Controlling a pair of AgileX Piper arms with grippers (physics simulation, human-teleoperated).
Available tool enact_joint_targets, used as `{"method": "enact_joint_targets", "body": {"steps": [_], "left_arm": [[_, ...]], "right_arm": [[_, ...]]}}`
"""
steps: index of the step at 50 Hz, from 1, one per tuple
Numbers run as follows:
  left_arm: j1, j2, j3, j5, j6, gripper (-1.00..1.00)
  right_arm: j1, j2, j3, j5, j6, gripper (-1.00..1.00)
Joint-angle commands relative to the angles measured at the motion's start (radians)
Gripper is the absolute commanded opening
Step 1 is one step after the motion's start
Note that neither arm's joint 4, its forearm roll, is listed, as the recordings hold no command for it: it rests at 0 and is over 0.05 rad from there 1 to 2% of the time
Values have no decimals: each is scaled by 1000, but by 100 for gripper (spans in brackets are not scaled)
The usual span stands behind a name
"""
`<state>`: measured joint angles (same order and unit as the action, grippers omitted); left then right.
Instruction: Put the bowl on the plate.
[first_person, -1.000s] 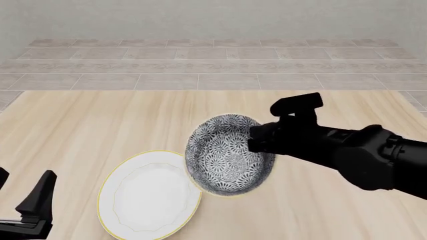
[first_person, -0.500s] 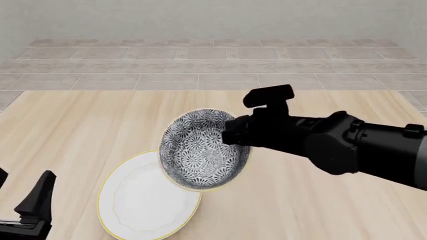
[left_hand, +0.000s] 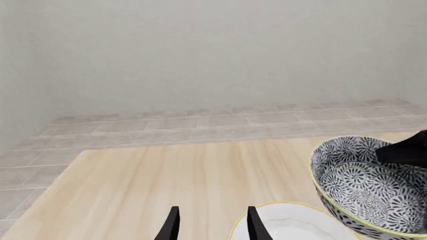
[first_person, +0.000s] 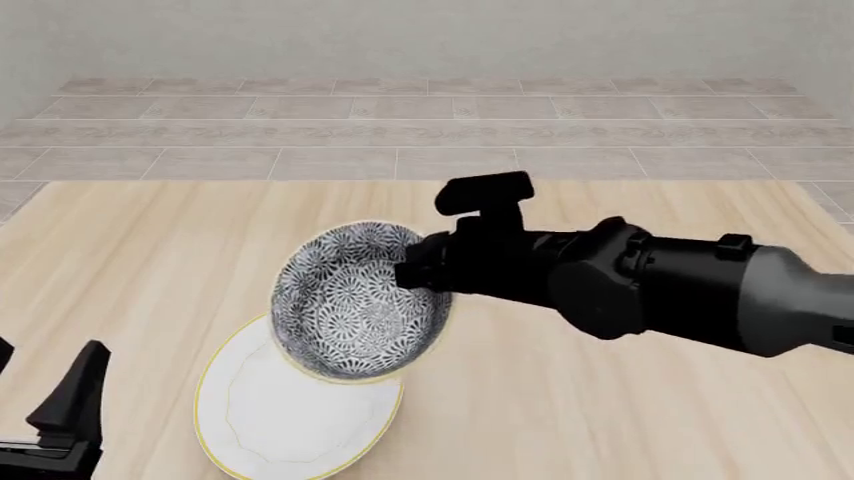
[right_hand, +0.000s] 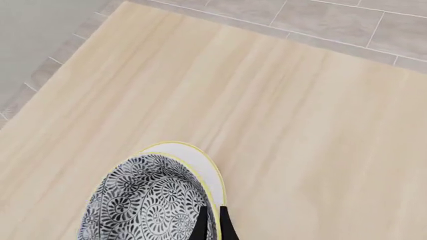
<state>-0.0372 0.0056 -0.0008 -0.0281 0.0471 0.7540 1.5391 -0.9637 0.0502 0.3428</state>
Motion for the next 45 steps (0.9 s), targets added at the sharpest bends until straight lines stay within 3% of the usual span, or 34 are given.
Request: {"method": "enact_joint_targets", "body": {"steps": [1,20,45], "left_arm": [[2,-2,0,0,0,100],[9,-5,1,-4,-7,100],[6,-5,0,-2,-2,100]], "right_arm": [[28,52,-38,-18,39,-100],[79,129,-91,-43,99,-100],[129,240,-126,-64,100,-100]]}}
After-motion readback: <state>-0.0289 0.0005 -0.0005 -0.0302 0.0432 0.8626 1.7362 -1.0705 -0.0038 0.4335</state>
